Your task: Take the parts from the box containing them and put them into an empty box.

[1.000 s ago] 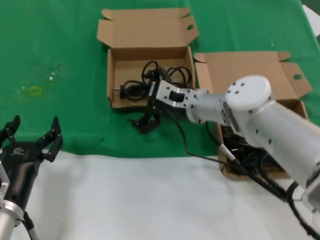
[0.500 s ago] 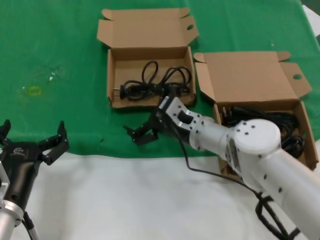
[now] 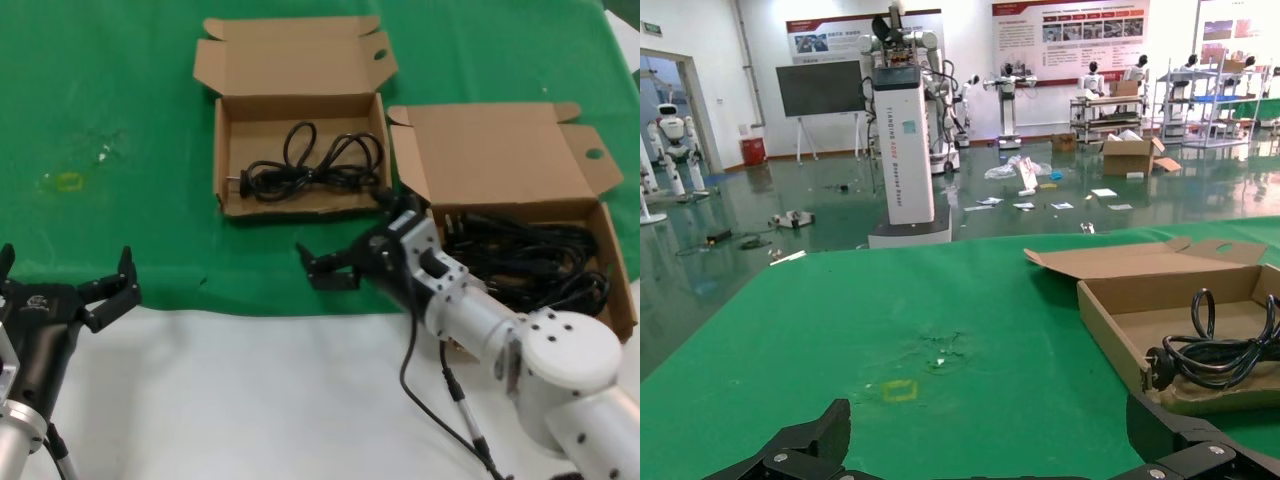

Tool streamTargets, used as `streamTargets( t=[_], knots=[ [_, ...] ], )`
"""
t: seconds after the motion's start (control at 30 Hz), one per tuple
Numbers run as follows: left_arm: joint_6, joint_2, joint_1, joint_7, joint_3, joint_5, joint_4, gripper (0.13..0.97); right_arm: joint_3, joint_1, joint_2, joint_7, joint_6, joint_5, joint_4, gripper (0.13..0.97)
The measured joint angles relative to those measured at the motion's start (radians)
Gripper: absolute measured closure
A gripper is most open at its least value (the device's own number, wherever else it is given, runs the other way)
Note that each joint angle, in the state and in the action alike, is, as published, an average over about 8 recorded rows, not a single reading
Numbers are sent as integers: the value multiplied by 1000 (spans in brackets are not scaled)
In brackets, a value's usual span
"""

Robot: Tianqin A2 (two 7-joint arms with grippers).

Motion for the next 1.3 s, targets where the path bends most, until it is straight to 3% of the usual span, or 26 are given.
streamTargets(
  t=[0.8,1.3],
  knots=[
    [0,0,0,0,0,0,0,132,354,-450,94,198,204,-65,470,129],
    [0,0,0,0,0,0,0,132,385,-490,102,215,222,-70,512,129]
  ],
)
